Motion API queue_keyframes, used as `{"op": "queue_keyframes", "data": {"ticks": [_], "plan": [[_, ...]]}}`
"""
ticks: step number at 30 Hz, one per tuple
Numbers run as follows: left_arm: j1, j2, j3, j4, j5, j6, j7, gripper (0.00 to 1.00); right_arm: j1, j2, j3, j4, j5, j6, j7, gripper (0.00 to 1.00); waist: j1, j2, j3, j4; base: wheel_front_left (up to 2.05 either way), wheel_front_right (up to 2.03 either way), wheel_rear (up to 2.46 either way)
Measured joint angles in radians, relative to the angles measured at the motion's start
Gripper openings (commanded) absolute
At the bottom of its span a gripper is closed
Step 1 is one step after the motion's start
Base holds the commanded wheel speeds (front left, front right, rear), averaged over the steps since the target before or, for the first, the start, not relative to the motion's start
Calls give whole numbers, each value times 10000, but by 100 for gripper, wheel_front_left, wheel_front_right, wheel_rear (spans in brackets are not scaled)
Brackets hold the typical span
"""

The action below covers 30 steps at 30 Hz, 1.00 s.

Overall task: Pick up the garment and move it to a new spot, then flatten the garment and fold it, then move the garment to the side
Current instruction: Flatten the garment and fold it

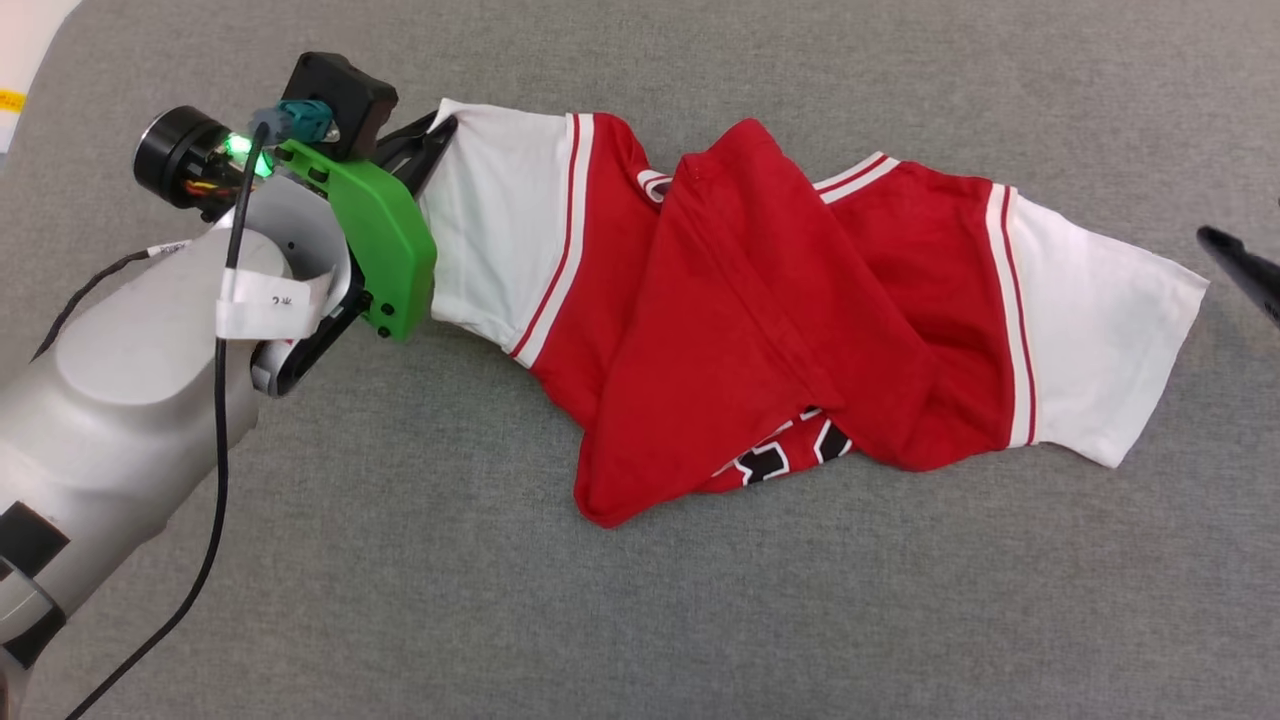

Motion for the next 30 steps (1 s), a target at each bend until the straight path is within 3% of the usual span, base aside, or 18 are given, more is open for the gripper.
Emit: {"op": "queue_keyframes", "data": {"ticks": [4,7,14,23,24,25,26,30], "plan": [[-8,-31,17,-199,61,117,-92,0,-506,-318,616,449,642,0,1618,100,0,0,236,150,0,0,0],[-55,-71,38,-299,121,153,-178,0,-826,-376,1016,731,721,0,2213,100,0,0,459,245,0,0,0],[-346,-303,73,-435,259,230,-318,0,-1316,-211,1900,1390,566,-12,2255,100,1,-1,1089,463,0,0,0],[-384,-489,77,-134,303,194,-531,0,-1771,-788,3014,1335,871,-44,2263,100,-1,-1,1582,626,0,0,0],[-384,-491,77,-81,303,151,-552,0,-1839,-800,3104,1358,872,-42,2161,84,-1,-1,1585,610,0,0,0],[-384,-499,75,-17,303,138,-596,0,-1907,-798,3181,1423,876,-31,1985,16,0,-1,1573,595,0,0,0],[-384,-510,71,46,303,130,-606,0,-1951,-777,3252,1490,894,-12,1843,0,0,-1,1551,581,0,0,0],[-372,-516,58,311,303,36,-708,0,-2174,-500,3628,1789,901,-19,1068,0,0,0,1338,502,0,0,0]]}}
